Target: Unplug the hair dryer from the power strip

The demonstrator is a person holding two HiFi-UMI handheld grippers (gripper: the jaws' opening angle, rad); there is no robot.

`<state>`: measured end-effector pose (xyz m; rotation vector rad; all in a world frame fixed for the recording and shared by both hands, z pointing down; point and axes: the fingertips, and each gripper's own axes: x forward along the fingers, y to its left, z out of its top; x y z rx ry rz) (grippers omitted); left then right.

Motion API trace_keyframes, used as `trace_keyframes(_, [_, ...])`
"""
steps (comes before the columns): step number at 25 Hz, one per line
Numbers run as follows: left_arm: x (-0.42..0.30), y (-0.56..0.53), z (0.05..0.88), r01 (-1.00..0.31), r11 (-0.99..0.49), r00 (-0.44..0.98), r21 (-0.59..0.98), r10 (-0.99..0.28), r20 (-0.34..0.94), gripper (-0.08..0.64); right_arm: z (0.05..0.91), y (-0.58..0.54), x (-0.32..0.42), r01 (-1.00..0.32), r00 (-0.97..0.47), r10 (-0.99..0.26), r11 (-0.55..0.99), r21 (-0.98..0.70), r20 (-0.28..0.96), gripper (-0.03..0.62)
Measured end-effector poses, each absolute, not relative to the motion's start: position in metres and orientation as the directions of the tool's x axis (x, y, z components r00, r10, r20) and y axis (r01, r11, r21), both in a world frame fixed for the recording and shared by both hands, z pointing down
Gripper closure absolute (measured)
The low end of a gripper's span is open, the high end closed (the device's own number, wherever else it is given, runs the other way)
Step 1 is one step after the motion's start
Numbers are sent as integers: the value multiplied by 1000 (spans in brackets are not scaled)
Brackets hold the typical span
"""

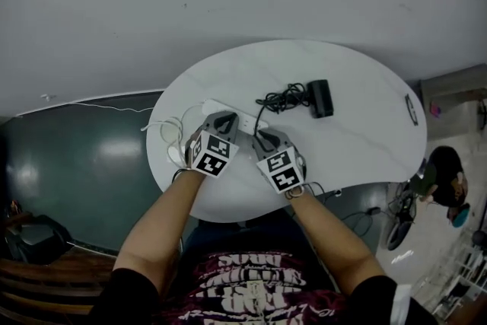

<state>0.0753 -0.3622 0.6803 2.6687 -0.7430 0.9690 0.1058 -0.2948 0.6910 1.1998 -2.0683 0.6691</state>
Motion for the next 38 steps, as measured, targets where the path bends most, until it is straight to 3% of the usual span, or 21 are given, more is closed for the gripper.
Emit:
trace_keyframes(8, [77,-377,701,-577,-815,614,45,-398,682,543,707,-297,90,-867,-352,-388,478,-141,852,491])
trace_keyframes(11, [87,-375,705,-563,-825,616,46,-381,690,543,706,-292,95,-867,-350,-337,470,-165,874,440])
trace_keyframes(16, [86,-375,709,-539,-839,629,73,-344,697,543,709,-295,94,-852,-348,-365,507,-130,863,485])
trace_keyframes(20, [88,-373,709,-530,-841,643,106,-318,697,543,705,-290,101,-863,-463,-404,409,-297,789,520])
trace_keyframes(25, [87,-373,708,-524,-843,651,120,-306,695,543,656,-316,118,-733,-621,-622,246,-634,477,520])
trace_keyframes(27, [87,-372,708,-518,-847,653,119,-302,694,543,650,-326,129,-729,-619,-657,276,-626,431,520])
trace_keyframes(38, [89,-372,707,-509,-850,667,136,-289,687,543,674,-357,137,-753,-634,-642,384,-535,431,519])
